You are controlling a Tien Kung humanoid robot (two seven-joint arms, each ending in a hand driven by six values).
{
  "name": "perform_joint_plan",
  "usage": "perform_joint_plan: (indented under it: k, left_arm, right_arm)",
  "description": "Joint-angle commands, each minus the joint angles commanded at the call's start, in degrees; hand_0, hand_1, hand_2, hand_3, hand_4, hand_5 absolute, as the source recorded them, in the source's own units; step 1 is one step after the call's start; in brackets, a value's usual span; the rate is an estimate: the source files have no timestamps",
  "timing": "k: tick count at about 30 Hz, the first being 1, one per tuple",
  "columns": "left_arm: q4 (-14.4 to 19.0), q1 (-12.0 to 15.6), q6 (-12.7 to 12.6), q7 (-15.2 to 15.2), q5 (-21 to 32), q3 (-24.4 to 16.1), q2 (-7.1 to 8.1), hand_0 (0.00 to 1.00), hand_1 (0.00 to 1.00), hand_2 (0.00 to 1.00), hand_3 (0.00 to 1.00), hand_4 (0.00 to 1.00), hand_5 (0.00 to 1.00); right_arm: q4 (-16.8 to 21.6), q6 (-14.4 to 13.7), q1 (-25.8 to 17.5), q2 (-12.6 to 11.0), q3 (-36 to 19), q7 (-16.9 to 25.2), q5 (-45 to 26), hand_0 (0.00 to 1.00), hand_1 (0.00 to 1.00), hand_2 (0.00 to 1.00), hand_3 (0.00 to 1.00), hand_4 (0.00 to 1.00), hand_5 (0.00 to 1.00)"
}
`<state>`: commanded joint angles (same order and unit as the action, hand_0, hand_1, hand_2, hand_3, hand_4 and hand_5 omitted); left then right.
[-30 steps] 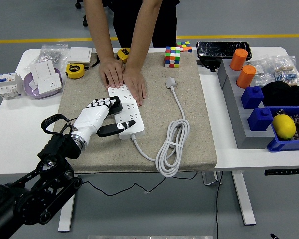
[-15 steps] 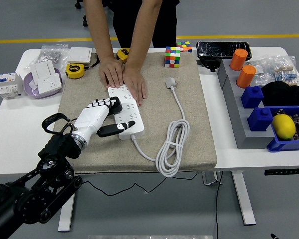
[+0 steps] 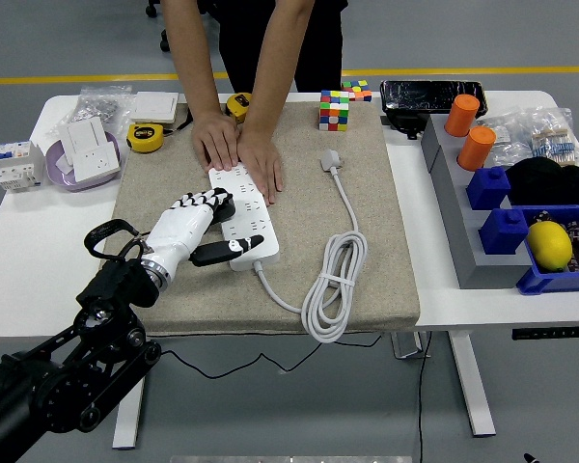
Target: Pick up the plug,place it near the board,insert it into the board,press the button
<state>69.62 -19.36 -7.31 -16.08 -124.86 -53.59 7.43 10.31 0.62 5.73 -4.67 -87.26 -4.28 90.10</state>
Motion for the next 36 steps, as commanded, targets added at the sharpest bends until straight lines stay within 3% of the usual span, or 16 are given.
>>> perform_joint_plan:
  k: [26,29,36]
  left_arm:
    - [-0.27,-1.78,-0.04,0.21,-0.27,1.38,-0.73,0.998,0.998,0.998,0.926,0.998,0.998]
    - [0.4,-1.85,-0.08,0.2,-0.36,1.49,-0.6,0.998,0.998,0.998,0.926,0.998,0.998]
    - [5.83,-1.74,-0.99,0.81,-0.1,2.11,-0.26,0.998,0.998,0.997,0.924,0.998,0.998]
  right_arm:
    - [0.0,-0.04,0.29,-0.02,0.09,0.05,-0.25,0.838,0.751,0.76,0.792,0.998,0.95]
    - [0.0,-0.05,0.26,-0.03,0.06,0.02,-0.21,0.837,0.751,0.759,0.792,0.998,0.95]
    - [0.0,-0.06,0.32,-0.08,0.05,-0.02,-0.24,0.837,0.751,0.759,0.791,0.998,0.949]
